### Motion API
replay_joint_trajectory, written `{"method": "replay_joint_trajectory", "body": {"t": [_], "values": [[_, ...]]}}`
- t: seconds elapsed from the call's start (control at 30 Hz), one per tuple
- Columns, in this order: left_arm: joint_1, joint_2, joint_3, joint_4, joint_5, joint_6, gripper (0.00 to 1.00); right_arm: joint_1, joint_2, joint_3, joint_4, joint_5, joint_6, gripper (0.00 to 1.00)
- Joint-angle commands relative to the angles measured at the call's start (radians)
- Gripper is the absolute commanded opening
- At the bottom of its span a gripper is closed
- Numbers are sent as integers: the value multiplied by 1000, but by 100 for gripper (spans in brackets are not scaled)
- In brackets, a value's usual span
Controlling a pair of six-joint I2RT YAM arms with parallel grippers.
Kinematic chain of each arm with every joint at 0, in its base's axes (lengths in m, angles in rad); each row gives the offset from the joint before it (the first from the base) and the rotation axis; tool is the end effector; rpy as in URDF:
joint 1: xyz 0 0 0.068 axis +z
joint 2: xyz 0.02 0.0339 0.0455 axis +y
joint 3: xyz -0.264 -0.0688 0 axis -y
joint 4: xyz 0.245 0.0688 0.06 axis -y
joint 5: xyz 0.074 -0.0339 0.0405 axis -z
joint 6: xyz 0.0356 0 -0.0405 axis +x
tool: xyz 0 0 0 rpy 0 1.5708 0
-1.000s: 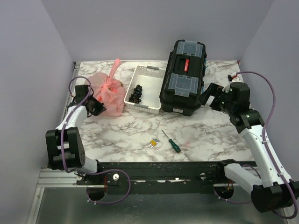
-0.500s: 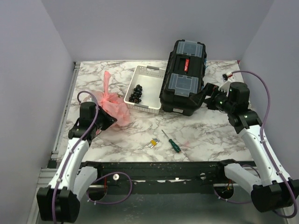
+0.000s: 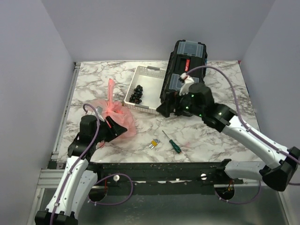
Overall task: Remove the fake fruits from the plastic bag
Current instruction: Move the plastic bag to the center of the board.
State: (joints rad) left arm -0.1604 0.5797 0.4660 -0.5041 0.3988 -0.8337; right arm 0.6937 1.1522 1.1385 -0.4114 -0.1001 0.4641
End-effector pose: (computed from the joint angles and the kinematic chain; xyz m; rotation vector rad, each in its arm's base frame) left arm 0.1325 -0.0354 0.2281 -0.5331 2.2493 -0.9743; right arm 0.1962 0.1678 0.3662 -0.3071 2.0725 0.8267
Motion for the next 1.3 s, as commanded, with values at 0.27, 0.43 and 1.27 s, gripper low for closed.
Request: {"method": "replay_joint_trajectory", "body": {"t": [0.27, 0.43, 1.27], "values": [[-4, -151, 383, -248, -146, 315, 67, 356, 270, 83, 287, 242, 44, 100], [-4, -192, 467, -314, -377, 394, 67, 362, 367, 36, 512, 196, 58, 97], [13, 430, 507, -60, -463, 492, 70, 384, 785, 98, 664, 153, -28, 22]]}}
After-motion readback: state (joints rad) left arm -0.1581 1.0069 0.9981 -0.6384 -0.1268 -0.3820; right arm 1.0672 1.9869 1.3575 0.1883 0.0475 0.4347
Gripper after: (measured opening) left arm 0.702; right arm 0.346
